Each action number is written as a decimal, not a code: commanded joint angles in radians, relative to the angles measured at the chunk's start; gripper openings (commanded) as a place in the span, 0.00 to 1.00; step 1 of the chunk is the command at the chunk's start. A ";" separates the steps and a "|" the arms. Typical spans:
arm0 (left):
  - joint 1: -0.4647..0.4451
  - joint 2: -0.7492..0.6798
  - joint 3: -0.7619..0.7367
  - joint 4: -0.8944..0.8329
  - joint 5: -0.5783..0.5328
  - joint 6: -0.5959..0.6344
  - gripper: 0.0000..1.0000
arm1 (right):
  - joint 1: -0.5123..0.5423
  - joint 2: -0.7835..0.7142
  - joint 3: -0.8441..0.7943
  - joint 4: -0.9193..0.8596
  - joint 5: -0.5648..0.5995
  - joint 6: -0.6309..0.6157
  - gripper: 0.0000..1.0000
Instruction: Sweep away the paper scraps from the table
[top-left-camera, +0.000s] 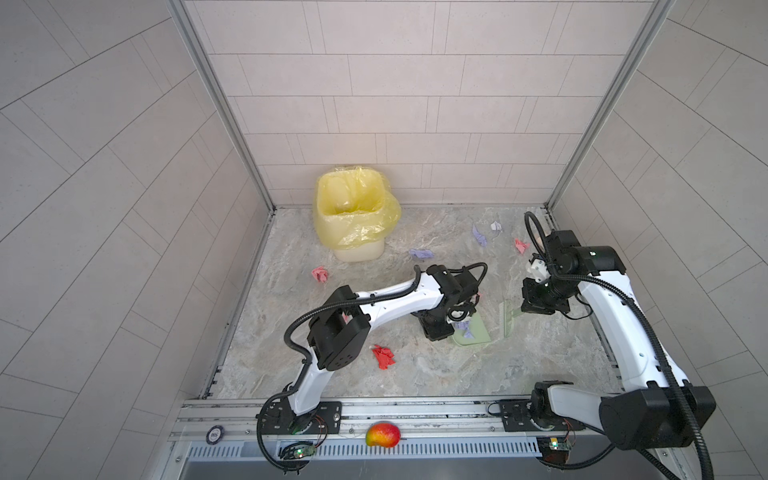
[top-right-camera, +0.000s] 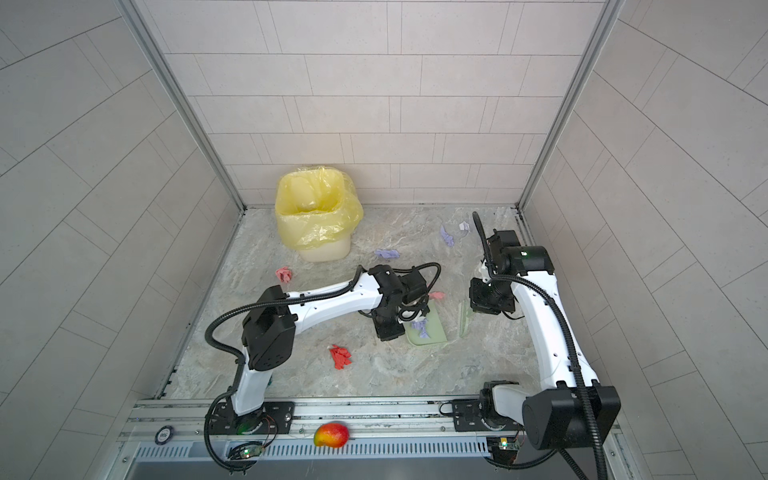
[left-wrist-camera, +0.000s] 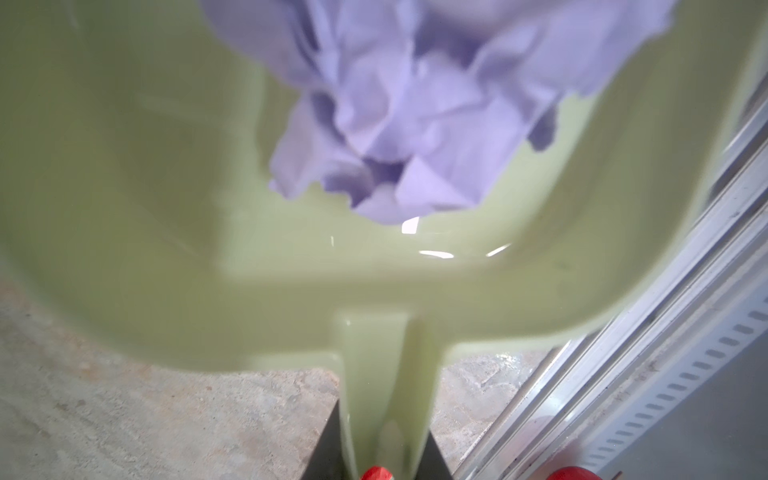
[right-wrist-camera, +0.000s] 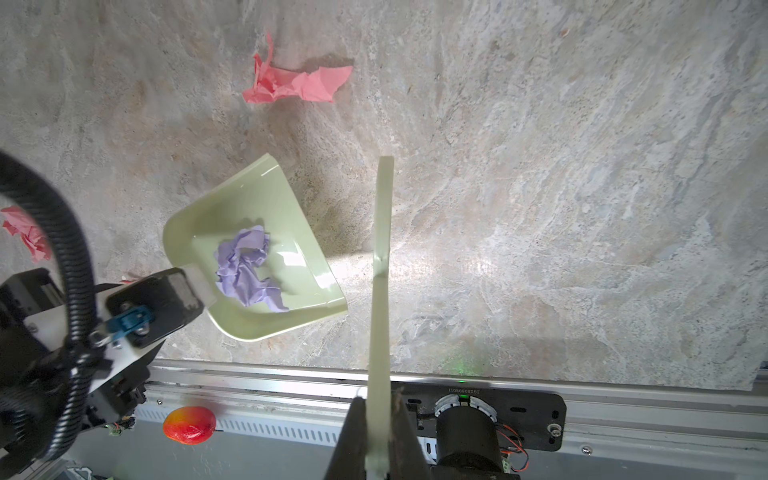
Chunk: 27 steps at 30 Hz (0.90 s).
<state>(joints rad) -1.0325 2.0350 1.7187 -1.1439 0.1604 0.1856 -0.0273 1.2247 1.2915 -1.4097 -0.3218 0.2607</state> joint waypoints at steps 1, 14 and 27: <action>0.013 -0.074 -0.036 0.030 -0.017 -0.036 0.00 | -0.008 -0.013 0.023 0.002 0.010 -0.008 0.00; 0.119 -0.319 -0.098 0.017 -0.071 -0.206 0.00 | -0.010 -0.031 -0.016 0.080 -0.076 0.009 0.00; 0.252 -0.464 0.042 -0.160 -0.245 -0.408 0.00 | -0.010 -0.027 -0.034 0.121 -0.129 0.016 0.00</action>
<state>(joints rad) -0.8055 1.6180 1.7184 -1.2304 -0.0238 -0.1471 -0.0338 1.2098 1.2518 -1.2884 -0.4343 0.2707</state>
